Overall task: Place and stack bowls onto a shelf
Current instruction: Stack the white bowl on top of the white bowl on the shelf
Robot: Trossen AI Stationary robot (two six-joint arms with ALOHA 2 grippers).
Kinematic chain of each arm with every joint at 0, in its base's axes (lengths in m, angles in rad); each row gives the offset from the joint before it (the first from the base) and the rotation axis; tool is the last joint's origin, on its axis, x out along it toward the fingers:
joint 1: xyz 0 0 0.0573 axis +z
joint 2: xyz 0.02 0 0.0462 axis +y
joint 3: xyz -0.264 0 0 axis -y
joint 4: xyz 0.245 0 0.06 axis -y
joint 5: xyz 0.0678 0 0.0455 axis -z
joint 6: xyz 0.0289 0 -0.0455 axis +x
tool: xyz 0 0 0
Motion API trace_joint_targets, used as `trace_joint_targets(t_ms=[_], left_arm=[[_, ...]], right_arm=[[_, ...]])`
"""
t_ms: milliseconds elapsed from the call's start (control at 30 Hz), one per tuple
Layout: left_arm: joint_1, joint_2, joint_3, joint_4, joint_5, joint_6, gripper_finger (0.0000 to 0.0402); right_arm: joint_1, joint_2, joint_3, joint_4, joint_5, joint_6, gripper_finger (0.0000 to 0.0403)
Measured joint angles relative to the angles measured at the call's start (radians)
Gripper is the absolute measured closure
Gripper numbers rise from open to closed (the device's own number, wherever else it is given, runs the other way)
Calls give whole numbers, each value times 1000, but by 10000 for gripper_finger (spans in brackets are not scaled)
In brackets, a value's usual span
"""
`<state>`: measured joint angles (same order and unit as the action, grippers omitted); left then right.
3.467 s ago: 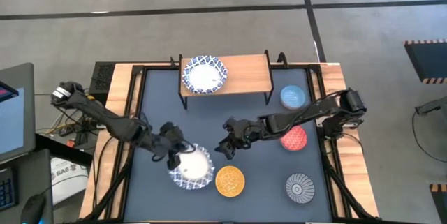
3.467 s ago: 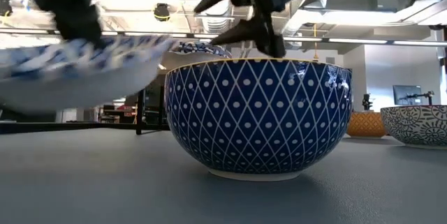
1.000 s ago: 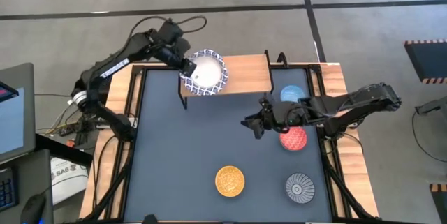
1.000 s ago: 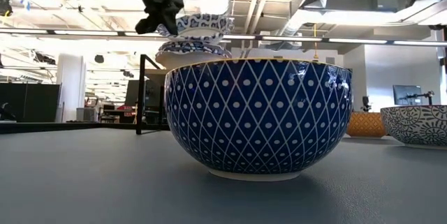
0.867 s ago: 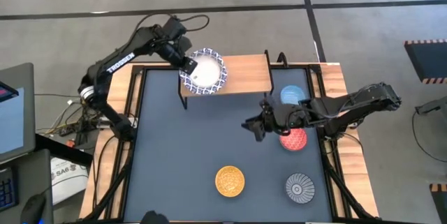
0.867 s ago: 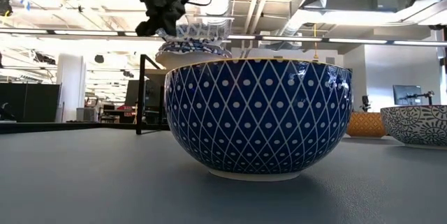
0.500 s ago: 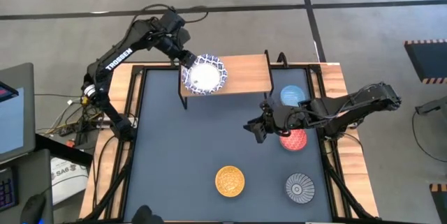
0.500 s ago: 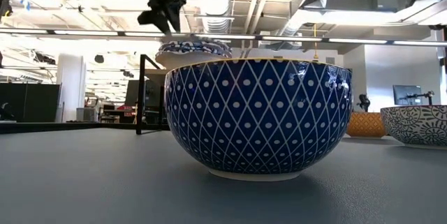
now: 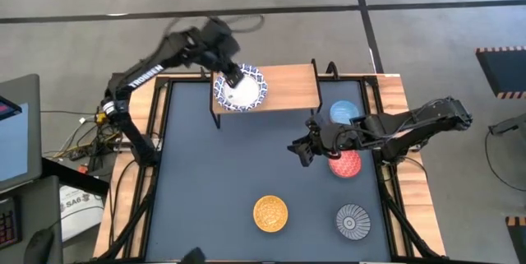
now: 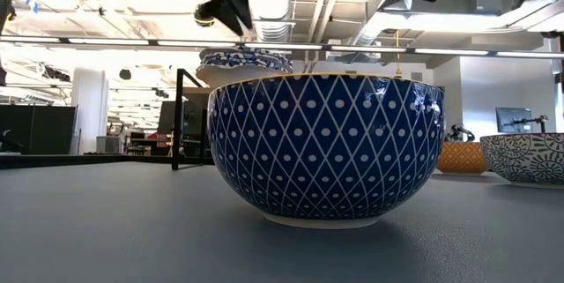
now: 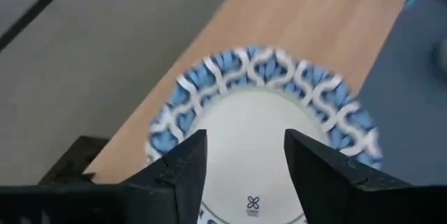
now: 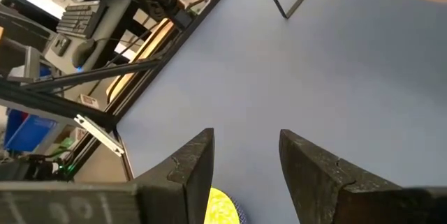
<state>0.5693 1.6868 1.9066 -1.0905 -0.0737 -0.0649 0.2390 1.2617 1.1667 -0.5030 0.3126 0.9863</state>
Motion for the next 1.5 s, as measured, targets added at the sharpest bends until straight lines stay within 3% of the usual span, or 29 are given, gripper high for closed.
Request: trace_joint_targets(t_ms=[200, 567, 833, 1133, 1500], left_arm=[[-51, 93, -48, -49, -41, 9, 229], [-35, 211, -47, -126, -74, 30, 229], [-33, 217, -66, -62, -81, 49, 229], [-24, 215, -174, -14, -81, 70, 229], [-22, 208, -69, -60, -100, 88, 229]], right_arm=[[8, 0, 0, 2, 0, 1, 216], [65, 0, 0, -4, 88, 61, 216], [91, 0, 1, -39, 133, 127, 216], [102, 0, 0, -36, 138, 146, 216], [103, 0, 1, -36, 137, 163, 216]])
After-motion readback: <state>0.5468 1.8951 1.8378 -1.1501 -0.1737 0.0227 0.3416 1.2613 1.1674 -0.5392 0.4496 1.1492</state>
